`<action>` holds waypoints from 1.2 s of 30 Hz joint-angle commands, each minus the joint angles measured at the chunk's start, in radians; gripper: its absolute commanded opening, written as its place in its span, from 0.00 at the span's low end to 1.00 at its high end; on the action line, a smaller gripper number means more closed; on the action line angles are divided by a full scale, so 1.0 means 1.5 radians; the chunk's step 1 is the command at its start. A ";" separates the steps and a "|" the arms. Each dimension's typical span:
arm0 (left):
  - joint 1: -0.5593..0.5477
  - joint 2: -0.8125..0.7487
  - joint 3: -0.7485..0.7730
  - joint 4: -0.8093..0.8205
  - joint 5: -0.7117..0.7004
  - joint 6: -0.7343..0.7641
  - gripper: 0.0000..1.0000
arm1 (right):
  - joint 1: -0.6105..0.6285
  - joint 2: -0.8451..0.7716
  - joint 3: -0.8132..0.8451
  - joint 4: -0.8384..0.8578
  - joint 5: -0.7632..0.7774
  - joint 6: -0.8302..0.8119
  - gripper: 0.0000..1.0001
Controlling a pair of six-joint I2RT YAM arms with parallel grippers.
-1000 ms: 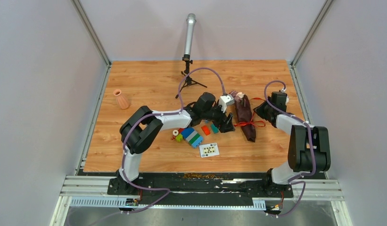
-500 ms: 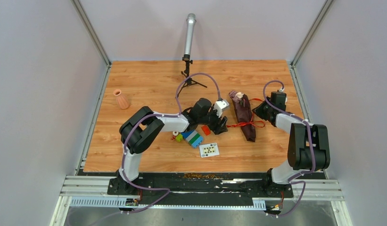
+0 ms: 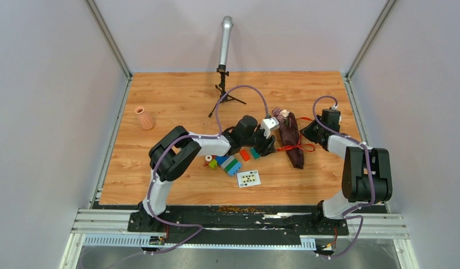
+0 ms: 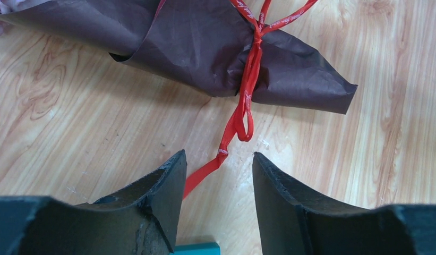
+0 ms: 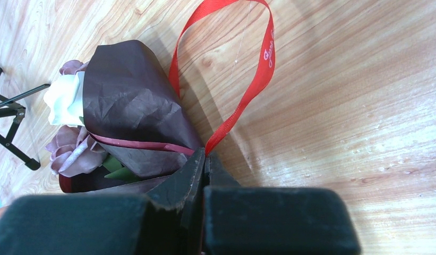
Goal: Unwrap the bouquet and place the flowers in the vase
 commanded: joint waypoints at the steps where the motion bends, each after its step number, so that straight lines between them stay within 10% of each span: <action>1: -0.006 0.019 0.031 0.015 0.012 0.016 0.55 | -0.003 -0.002 0.021 0.010 -0.004 -0.012 0.00; 36: -0.027 0.064 0.055 -0.014 -0.040 0.033 0.40 | -0.004 0.001 0.026 0.010 -0.006 -0.006 0.00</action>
